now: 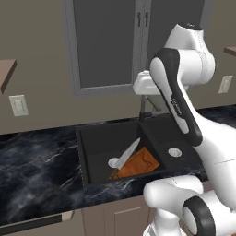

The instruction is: Move the cutting board and knife to the sink. Then move spray from the cabinet to the counter.

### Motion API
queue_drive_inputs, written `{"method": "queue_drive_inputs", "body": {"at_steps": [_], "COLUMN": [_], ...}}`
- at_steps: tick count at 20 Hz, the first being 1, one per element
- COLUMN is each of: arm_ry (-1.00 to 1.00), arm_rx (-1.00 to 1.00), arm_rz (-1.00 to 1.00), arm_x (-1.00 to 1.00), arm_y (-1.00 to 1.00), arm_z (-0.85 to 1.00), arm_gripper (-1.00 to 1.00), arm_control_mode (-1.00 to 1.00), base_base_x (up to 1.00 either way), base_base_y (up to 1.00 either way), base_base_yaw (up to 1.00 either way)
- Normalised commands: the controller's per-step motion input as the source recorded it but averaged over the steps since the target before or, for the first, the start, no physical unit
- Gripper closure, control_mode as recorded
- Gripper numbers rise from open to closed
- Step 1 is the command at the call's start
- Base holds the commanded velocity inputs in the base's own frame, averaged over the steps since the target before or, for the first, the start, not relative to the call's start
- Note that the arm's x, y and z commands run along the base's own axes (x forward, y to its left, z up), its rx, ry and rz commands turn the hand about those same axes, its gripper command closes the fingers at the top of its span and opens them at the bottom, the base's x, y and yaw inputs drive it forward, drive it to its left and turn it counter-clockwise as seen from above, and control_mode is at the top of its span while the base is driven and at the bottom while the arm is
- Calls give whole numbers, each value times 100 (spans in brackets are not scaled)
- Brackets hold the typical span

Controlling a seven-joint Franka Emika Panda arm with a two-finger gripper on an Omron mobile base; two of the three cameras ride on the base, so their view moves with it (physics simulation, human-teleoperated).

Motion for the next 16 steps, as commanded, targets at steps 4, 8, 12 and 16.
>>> {"method": "queue_drive_inputs", "body": {"at_steps": [4, 8, 12, 16], "arm_ry": [-11, -2, 0, 2], "arm_rx": [-14, -9, -2, -1], "arm_rz": [11, 10, 15, 16], "arm_x": [-43, -18, 0, 0], "arm_y": [-29, -13, -2, 0], "arm_z": [-6, -16, -19, -14], "arm_gripper": [-100, -100, -100, -100], "arm_control_mode": [-100, -100, -100, -100], "base_base_x": [0, 0, 0, 0], "base_base_y": [0, 0, 0, 0], "base_base_yaw": [0, 0, 0, 0]}}
